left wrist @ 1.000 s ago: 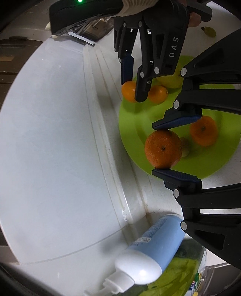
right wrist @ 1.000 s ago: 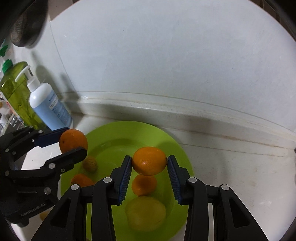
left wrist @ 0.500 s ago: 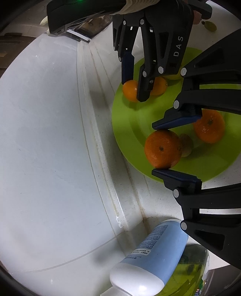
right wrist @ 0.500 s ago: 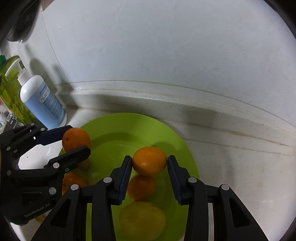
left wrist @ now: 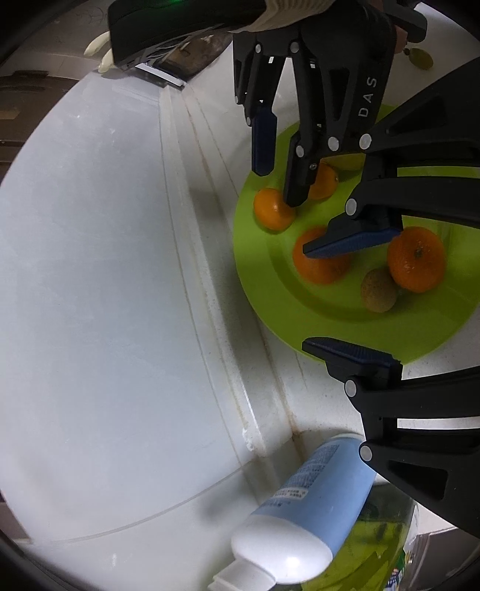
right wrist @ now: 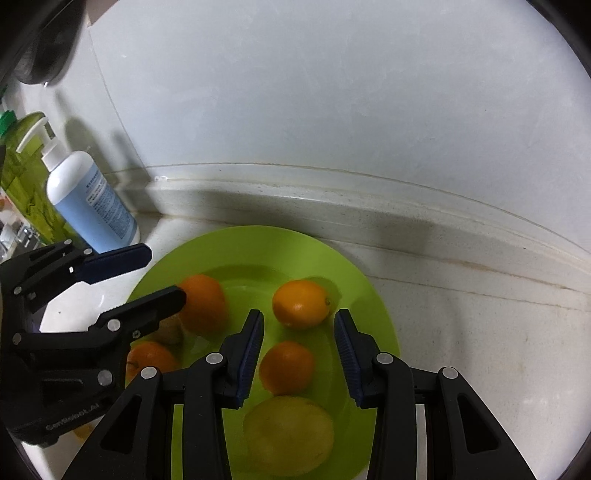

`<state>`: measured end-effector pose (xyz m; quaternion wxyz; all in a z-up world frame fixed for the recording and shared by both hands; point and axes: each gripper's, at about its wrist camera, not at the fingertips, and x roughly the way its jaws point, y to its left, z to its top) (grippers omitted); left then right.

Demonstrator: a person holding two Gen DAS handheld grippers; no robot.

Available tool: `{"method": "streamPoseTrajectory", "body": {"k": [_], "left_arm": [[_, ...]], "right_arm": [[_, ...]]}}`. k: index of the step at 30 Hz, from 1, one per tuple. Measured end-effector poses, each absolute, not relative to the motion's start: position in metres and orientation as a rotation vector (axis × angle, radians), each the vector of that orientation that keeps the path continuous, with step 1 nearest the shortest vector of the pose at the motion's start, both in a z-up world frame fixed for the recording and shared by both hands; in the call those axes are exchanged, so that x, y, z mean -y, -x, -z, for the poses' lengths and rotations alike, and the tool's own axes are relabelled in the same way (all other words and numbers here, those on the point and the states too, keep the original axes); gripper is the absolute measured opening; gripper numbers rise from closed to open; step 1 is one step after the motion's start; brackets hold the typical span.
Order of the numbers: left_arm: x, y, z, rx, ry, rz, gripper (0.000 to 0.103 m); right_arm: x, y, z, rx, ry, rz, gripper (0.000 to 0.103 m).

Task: Organize fruits
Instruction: 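Open both tools to release the two oranges onto the green plate, then move both tools back toward the green apple and green tomato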

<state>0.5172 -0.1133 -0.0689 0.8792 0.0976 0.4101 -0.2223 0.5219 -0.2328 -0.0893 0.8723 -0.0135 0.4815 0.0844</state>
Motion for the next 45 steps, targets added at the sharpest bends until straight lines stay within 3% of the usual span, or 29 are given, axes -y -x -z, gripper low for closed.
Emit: {"method": "streamPoseTrajectory", "body": {"k": [14, 20, 27, 30, 38, 45], "left_arm": [[0.095, -0.476, 0.022, -0.785, -0.162, 0.465, 0.044], [0.085, -0.444, -0.003, -0.746, -0.137, 0.467, 0.051], [0.076, -0.401, -0.027, -0.680, -0.144, 0.448, 0.059], [0.068, -0.377, -0.035, -0.651, -0.126, 0.427, 0.066], [0.056, -0.323, -0.031, -0.613, -0.127, 0.349, 0.073], [0.047, -0.287, -0.011, -0.632, -0.122, 0.310, 0.073]], "right_arm": [[0.242, -0.478, 0.043, -0.927, -0.004, -0.172, 0.041], [0.246, -0.445, 0.014, -0.865, -0.023, -0.163, 0.042], [0.246, -0.405, -0.009, -0.792, -0.046, -0.124, 0.049], [0.244, -0.385, -0.014, -0.765, -0.042, -0.101, 0.059], [0.244, -0.334, -0.020, -0.712, -0.025, -0.046, 0.065], [0.249, -0.298, -0.013, -0.704, -0.041, 0.001, 0.065]]}}
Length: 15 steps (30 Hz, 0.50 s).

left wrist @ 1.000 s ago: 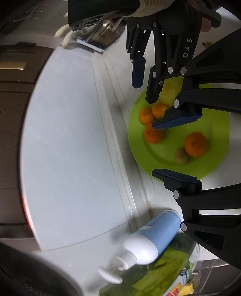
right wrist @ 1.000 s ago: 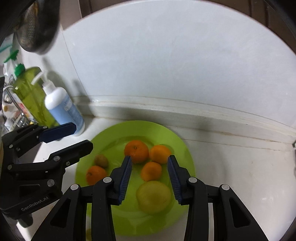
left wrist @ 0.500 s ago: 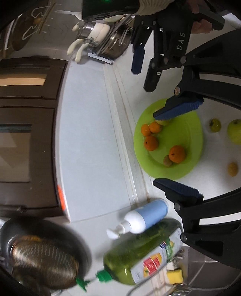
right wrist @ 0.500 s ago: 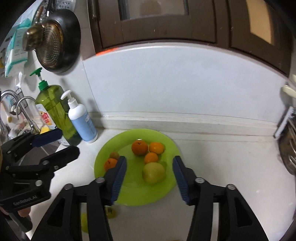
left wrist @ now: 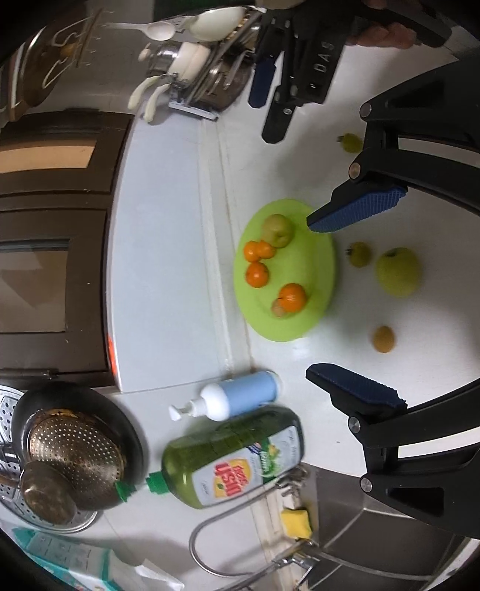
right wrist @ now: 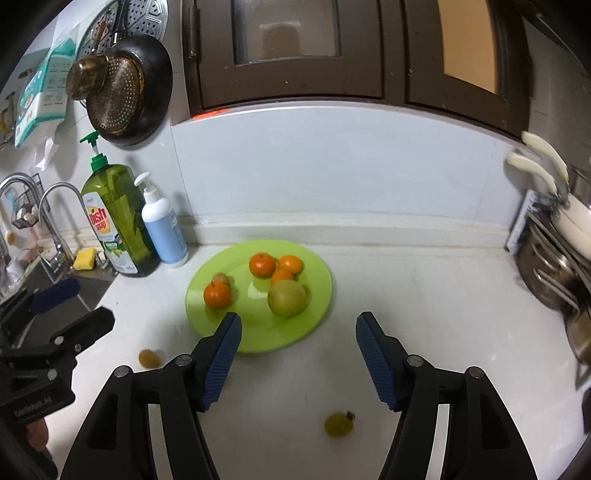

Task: Organize fruits
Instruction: 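Move both tools back toward the green apple and green tomato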

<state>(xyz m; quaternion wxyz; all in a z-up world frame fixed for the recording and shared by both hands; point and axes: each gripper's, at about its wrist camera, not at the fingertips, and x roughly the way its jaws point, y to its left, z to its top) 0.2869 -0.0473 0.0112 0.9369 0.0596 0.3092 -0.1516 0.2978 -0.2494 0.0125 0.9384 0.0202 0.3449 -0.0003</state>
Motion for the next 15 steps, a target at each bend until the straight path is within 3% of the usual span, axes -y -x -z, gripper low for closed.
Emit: {"method": "streamPoseTrajectory", "body": {"k": [15], "left_arm": [[0.049, -0.235, 0.048, -0.678, -0.171, 0.283, 0.073]], "right_arm": [[0.249, -0.240, 0.032, -0.726, 0.006, 0.078, 0.065]]}}
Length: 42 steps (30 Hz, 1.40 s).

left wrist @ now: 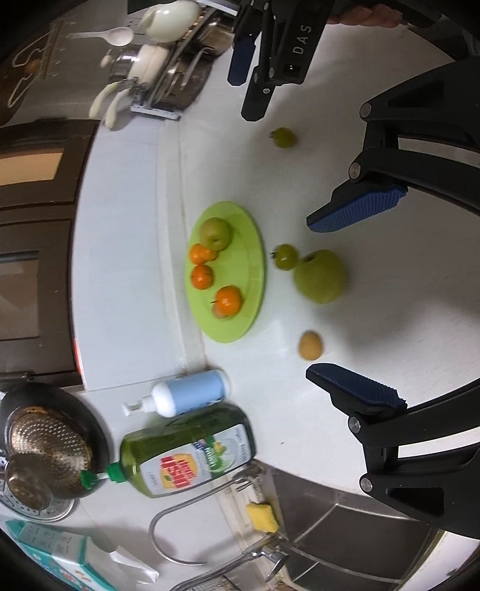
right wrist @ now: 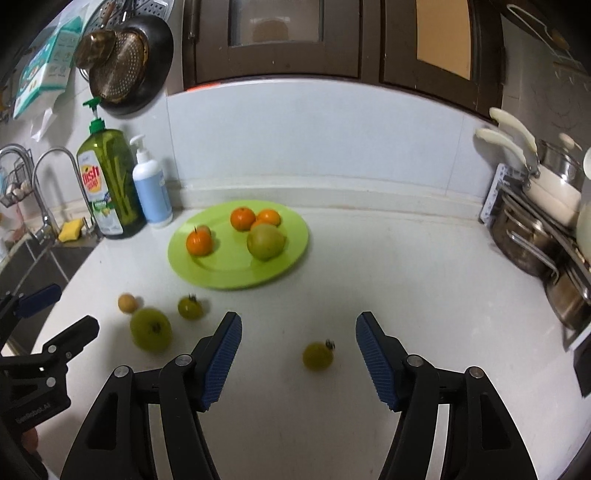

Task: Organize fruits
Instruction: 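Move both tools back toward the green apple and green tomato, then close the left tool on the green apple while the right tool closes on the green tomato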

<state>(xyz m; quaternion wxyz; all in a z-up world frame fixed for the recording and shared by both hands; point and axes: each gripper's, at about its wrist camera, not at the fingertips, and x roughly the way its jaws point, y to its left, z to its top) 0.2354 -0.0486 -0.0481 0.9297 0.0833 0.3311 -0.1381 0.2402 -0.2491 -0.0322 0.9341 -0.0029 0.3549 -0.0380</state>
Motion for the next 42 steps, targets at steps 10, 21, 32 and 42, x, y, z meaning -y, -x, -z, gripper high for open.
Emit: {"method": "streamPoseTrajectory", "body": {"k": [10, 21, 32, 42], "left_arm": [[0.064, -0.233, 0.070, -0.688, -0.222, 0.263, 0.073], [0.077, -0.259, 0.089, -0.738, -0.260, 0.257, 0.068], [0.081, -0.279, 0.102, -0.777, -0.262, 0.273, 0.063], [0.084, -0.291, 0.109, -0.800, -0.258, 0.295, 0.055]], "right_arm": [[0.262, -0.232, 0.073, -0.809, -0.020, 0.100, 0.065], [0.274, -0.254, 0.089, -0.850, -0.041, 0.082, 0.065], [0.277, -0.278, 0.108, -0.910, -0.064, 0.059, 0.055], [0.279, -0.286, 0.112, -0.939, -0.058, 0.063, 0.046]]}}
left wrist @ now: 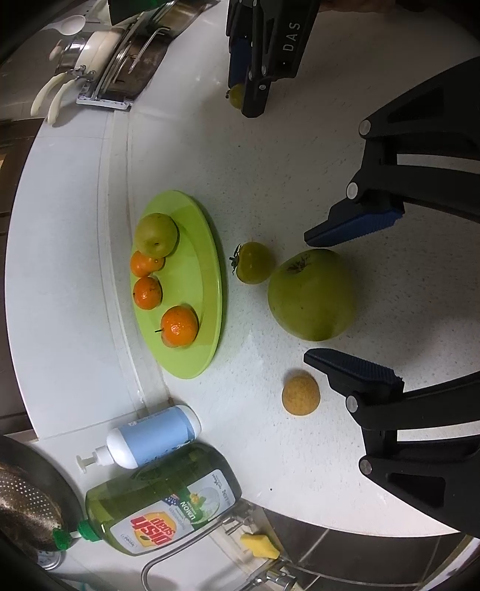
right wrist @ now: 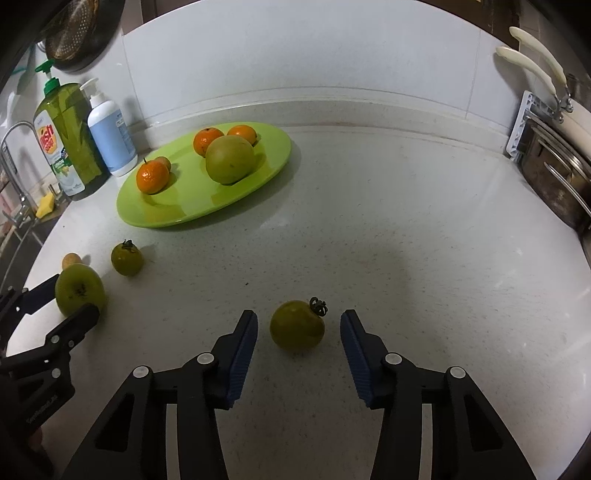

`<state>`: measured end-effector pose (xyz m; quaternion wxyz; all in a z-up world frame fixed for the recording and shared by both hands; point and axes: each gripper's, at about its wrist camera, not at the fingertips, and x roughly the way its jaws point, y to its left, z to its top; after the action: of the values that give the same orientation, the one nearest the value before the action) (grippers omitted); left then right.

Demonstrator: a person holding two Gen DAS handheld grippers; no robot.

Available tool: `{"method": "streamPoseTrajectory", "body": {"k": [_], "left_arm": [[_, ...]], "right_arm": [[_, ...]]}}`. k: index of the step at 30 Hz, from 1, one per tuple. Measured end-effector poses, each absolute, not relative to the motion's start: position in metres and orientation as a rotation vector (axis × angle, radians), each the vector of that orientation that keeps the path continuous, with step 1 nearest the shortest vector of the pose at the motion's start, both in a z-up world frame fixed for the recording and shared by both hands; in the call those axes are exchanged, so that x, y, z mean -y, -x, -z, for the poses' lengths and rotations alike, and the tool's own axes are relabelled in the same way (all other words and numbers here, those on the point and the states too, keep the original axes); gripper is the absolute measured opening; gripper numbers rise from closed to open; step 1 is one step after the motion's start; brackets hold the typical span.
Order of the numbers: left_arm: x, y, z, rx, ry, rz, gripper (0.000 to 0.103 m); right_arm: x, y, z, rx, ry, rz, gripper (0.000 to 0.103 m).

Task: Organize fruits
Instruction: 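Close the left tool on the green apple while the right tool closes on the green tomato, then carry the green apple with the left tool while the right tool carries the tomato to the plate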

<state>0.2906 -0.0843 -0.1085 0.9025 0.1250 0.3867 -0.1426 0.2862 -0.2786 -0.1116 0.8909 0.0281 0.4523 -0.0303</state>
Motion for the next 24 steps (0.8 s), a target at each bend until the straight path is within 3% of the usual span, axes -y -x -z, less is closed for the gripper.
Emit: {"method": "streamPoseTrajectory", "body": {"k": [5, 8, 24], "left_arm": [[0.084, -0.293, 0.110, -0.807, -0.245, 0.306, 0.051], [0.084, -0.293, 0.110, -0.805, -0.246, 0.312, 0.050], [0.080, -0.286, 0.094, -0.782, -0.212, 0.328, 0.050]], "right_arm": [[0.278, -0.286, 0.112, -0.942, -0.058, 0.062, 0.040], [0.277, -0.286, 0.113, -0.943, -0.050, 0.060, 0.031], [0.268, -0.283, 0.100, -0.909, -0.023, 0.034, 0.030]]}}
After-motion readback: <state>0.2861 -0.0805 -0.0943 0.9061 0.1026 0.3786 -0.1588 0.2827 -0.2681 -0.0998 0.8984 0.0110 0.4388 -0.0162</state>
